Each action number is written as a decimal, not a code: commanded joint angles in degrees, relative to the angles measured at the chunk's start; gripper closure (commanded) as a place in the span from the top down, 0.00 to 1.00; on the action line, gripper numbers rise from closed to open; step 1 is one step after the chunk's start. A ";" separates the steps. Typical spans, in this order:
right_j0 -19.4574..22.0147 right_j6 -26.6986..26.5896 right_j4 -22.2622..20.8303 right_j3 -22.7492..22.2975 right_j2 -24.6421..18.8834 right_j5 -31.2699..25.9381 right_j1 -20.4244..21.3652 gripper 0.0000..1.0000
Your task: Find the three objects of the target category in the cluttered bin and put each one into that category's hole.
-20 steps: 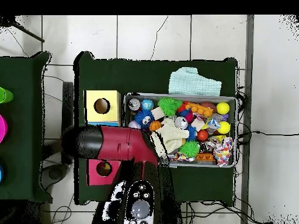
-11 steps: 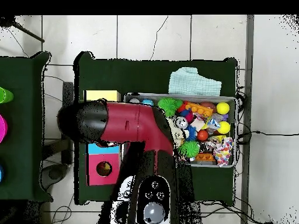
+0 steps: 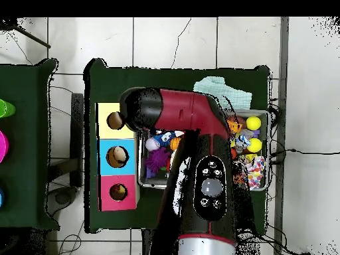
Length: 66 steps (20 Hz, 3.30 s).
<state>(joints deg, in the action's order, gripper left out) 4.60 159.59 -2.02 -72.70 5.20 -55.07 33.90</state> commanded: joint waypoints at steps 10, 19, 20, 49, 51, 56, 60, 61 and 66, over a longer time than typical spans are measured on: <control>6.23 -17.92 -9.16 1.74 -12.69 7.85 -12.52 0.00; 9.77 -17.72 -11.58 -18.41 -14.17 12.49 2.74 0.00; 10.39 -18.30 -11.49 -20.01 -14.29 11.45 4.75 0.00; 19.09 -17.93 -23.11 -31.61 -22.81 15.93 10.53 0.00; 19.91 -18.47 -23.15 -31.84 -23.78 15.87 10.23 0.00; 21.87 -19.54 -24.69 -30.64 -25.44 16.38 8.17 0.00; 23.82 -20.99 -26.15 -29.28 -26.99 16.34 6.17 0.00; 24.15 -21.26 -26.58 -28.87 -27.33 16.12 5.89 0.00; 26.72 -23.80 -28.41 -26.09 -29.68 14.71 3.37 0.00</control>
<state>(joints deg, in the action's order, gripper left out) 28.12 155.54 -25.64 -101.37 -18.21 -40.87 42.17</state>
